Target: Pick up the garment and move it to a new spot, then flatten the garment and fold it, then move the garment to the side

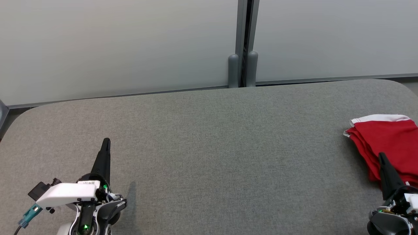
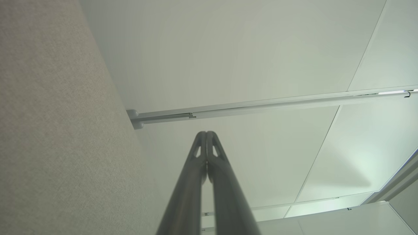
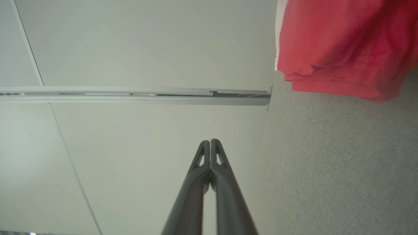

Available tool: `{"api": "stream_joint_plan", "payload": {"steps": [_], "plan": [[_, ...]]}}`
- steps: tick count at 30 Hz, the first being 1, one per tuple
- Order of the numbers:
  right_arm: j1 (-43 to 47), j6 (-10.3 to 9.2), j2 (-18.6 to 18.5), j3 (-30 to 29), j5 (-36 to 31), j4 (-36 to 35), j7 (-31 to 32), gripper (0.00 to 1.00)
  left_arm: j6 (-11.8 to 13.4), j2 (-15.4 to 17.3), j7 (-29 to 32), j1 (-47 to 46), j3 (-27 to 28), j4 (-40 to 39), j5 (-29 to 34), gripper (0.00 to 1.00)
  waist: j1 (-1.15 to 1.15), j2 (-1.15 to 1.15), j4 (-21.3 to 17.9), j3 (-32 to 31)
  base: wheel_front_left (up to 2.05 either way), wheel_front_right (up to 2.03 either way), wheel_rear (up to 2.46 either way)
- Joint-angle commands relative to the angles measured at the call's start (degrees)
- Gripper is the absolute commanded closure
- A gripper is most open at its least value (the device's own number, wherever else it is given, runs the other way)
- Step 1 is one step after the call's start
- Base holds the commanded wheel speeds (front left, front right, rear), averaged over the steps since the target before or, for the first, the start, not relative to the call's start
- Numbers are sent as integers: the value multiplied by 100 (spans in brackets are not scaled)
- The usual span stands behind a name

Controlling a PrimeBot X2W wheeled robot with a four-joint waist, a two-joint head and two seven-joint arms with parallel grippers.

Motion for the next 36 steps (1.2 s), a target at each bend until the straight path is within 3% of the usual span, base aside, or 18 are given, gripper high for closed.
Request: {"api": "stream_joint_plan", "payload": {"steps": [1, 36], "plan": [[-50, 12, -53, -27, 35, 13, 32, 100, -24, 15, 23, -107, 23, -2, -21, 100, 0, 0, 0, 0, 0, 0, 0], [-50, 12, -52, -26, 35, 12, 31, 100, -24, 15, 23, -107, 22, -3, -22, 100, 0, 0, 0, 0, 0, 0, 0]]}}
